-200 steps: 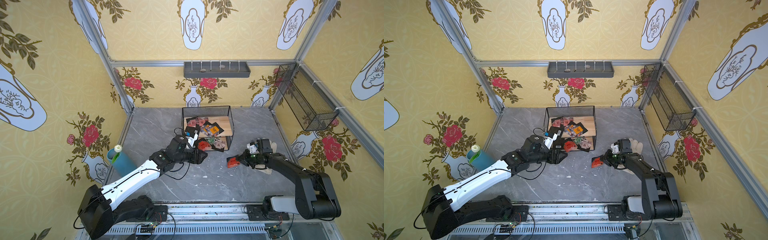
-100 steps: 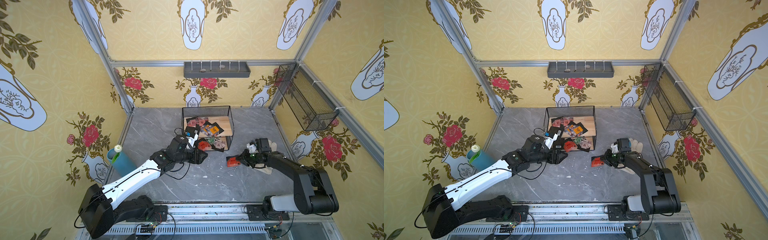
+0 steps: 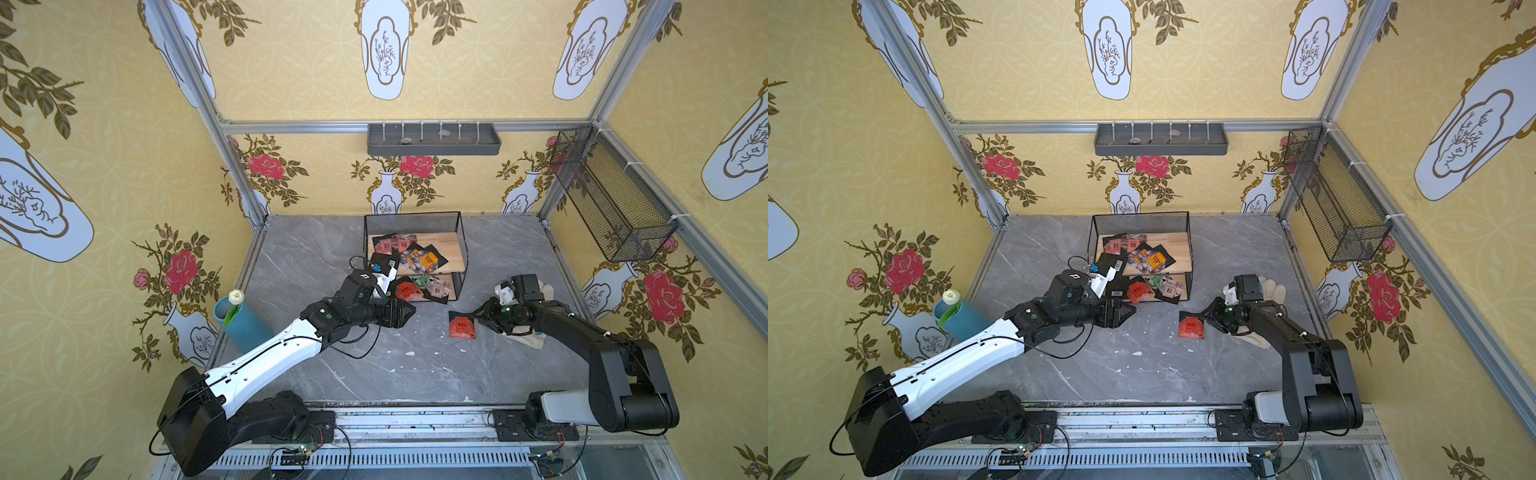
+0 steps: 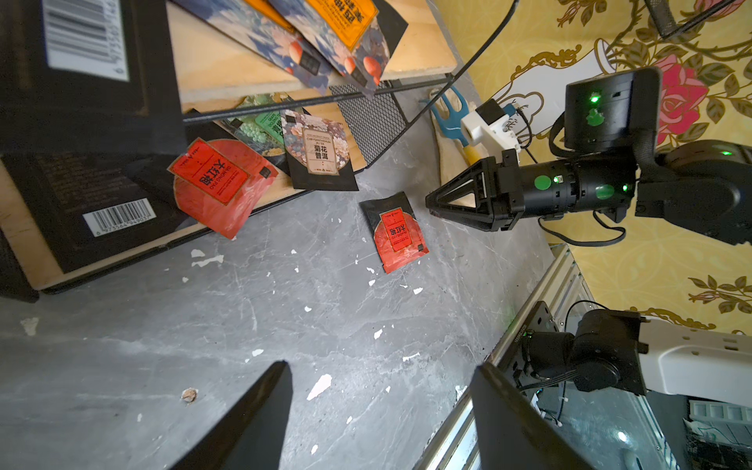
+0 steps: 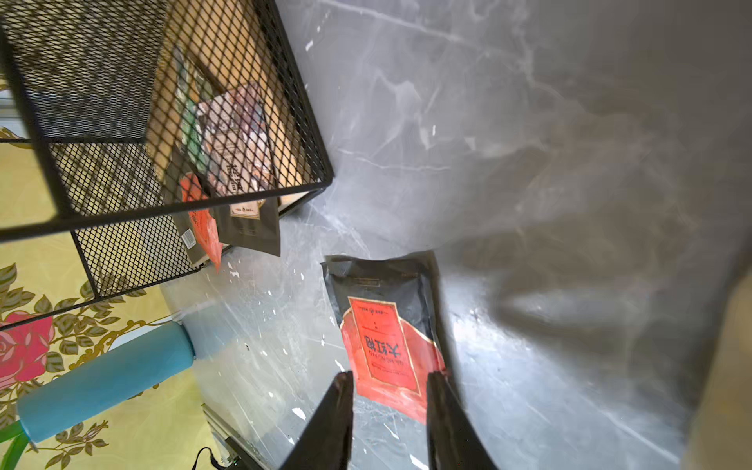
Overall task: Remove the tea bags from the shelf
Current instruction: Place the tea bag at the center of the board.
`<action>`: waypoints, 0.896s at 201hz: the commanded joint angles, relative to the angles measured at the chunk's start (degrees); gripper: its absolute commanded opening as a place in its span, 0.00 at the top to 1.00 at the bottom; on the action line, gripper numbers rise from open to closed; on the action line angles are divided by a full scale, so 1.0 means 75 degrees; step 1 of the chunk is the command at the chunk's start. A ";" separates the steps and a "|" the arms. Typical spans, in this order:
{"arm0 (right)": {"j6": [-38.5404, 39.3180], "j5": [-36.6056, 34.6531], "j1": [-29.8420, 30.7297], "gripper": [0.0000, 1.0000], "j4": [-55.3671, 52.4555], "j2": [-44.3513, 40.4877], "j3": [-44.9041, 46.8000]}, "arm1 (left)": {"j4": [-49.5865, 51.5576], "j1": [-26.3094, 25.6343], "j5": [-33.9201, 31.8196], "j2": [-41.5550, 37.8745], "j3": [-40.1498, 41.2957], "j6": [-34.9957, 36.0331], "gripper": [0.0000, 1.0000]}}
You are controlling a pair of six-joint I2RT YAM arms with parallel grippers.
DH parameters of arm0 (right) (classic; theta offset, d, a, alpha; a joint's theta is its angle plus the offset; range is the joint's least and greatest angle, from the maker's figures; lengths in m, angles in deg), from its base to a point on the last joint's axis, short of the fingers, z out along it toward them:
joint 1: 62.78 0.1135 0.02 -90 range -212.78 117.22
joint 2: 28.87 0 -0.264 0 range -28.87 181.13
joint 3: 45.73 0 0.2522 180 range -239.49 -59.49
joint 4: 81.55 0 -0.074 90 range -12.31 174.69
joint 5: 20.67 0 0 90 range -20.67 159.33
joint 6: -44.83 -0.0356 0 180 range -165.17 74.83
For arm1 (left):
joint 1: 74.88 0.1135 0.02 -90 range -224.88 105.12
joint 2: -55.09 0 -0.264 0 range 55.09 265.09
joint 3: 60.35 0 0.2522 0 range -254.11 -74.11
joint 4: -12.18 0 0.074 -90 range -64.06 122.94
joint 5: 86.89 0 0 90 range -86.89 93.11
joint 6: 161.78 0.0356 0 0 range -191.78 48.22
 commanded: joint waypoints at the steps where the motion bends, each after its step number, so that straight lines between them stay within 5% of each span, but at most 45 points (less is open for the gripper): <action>1: 0.0124 -0.0199 -0.0004 0.63 -0.0216 -0.0103 -0.0118 | -0.0262 0.0000 -0.0043 -0.0021 0.0004 0.0044 0.22; 180: 0.0392 -0.0185 0.0356 0.44 -0.0355 -0.1021 -0.0710 | -0.0239 -0.0001 -0.0633 -0.0407 0.0267 -0.0211 0.23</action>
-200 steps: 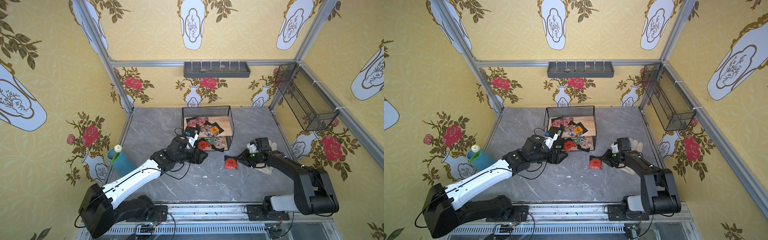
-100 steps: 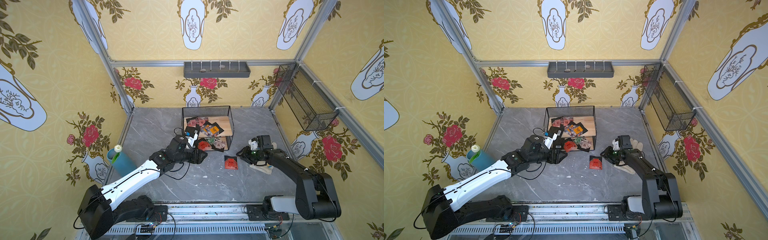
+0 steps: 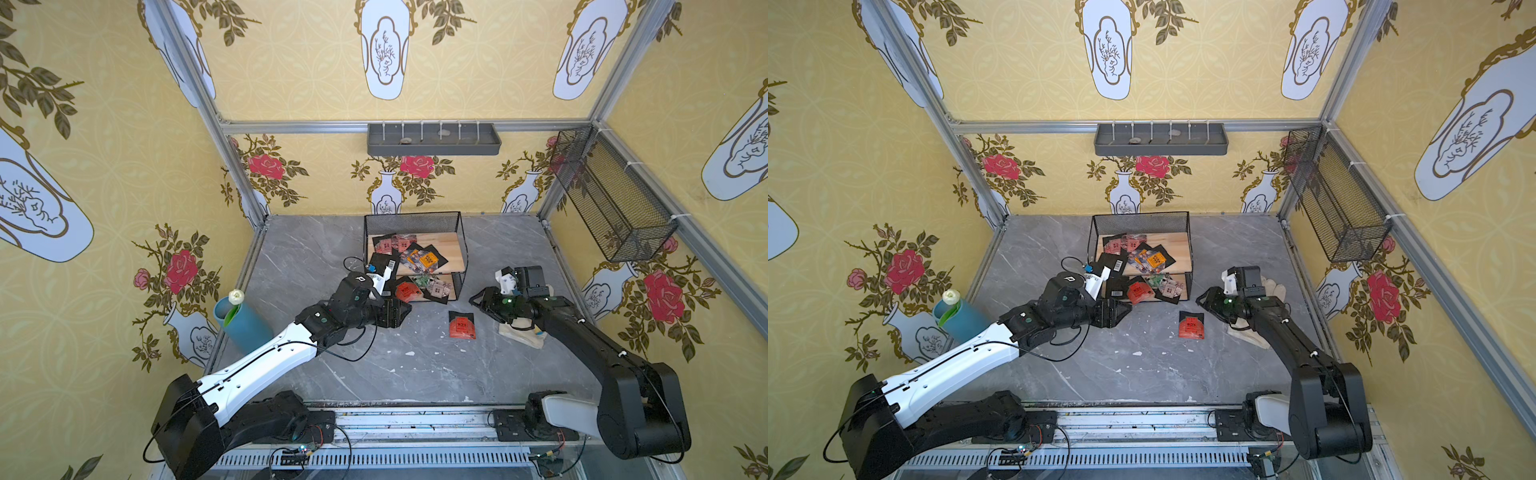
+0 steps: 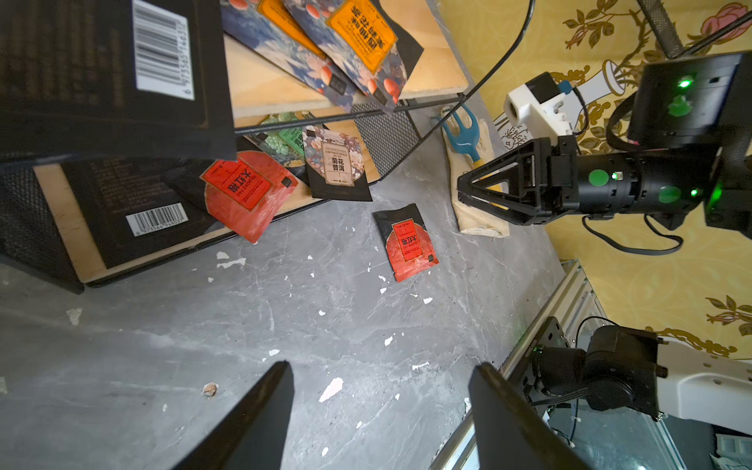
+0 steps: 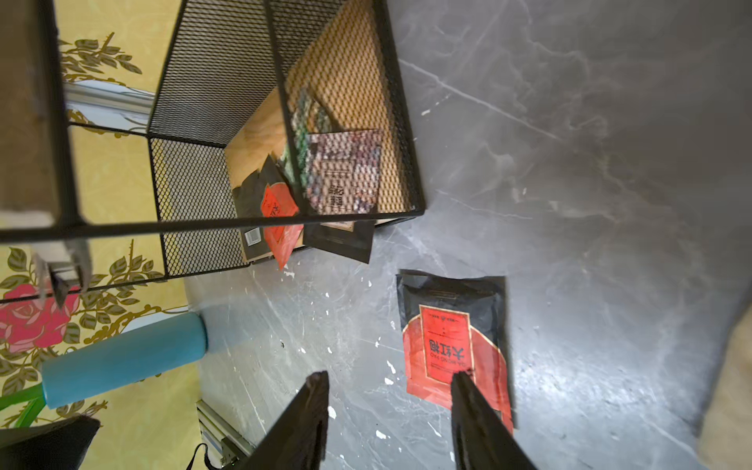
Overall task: Remove the tea bags from the shelf
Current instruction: Place the tea bag at the center of the board.
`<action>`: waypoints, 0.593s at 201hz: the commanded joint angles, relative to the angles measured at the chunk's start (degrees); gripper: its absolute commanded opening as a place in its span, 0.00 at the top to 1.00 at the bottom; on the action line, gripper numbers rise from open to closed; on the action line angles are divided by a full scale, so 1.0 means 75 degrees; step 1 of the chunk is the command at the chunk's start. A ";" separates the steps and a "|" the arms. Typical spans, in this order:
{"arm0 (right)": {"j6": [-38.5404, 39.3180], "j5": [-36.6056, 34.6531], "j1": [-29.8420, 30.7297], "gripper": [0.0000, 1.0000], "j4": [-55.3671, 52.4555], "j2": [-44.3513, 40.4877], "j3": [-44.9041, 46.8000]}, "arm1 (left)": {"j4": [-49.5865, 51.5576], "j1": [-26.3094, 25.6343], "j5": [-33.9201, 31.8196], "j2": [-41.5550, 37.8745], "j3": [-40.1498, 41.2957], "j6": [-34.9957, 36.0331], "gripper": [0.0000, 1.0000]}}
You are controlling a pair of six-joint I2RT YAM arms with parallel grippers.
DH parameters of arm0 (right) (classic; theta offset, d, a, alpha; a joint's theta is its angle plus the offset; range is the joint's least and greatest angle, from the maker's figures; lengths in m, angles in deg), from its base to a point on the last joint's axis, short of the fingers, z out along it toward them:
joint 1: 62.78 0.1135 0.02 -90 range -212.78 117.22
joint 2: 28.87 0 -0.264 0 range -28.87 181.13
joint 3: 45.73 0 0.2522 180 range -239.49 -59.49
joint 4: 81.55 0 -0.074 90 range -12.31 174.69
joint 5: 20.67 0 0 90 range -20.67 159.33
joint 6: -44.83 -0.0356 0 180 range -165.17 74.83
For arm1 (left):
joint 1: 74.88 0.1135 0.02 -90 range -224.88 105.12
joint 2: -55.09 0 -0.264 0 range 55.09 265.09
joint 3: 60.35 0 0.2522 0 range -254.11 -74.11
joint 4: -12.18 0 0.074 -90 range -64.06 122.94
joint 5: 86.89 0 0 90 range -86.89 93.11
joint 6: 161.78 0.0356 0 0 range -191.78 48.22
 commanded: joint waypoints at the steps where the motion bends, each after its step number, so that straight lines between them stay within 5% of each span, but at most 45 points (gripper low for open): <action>1: 0.0169 -0.0061 0.0030 0.43 -0.0025 -0.0099 -0.0133 | -0.0227 0.0005 -0.0174 -0.0040 0.0082 -0.0125 0.23; 113: 0.0215 0.0312 -0.0199 0.20 0.0118 0.0005 -0.0793 | -0.0081 0.0005 -0.0543 -0.0269 0.0199 -0.0333 0.21; 119: 0.0226 0.0314 -0.0200 0.10 0.0099 0.0016 -0.0835 | -0.0069 0.0005 -0.0563 -0.0288 0.0201 -0.0346 0.21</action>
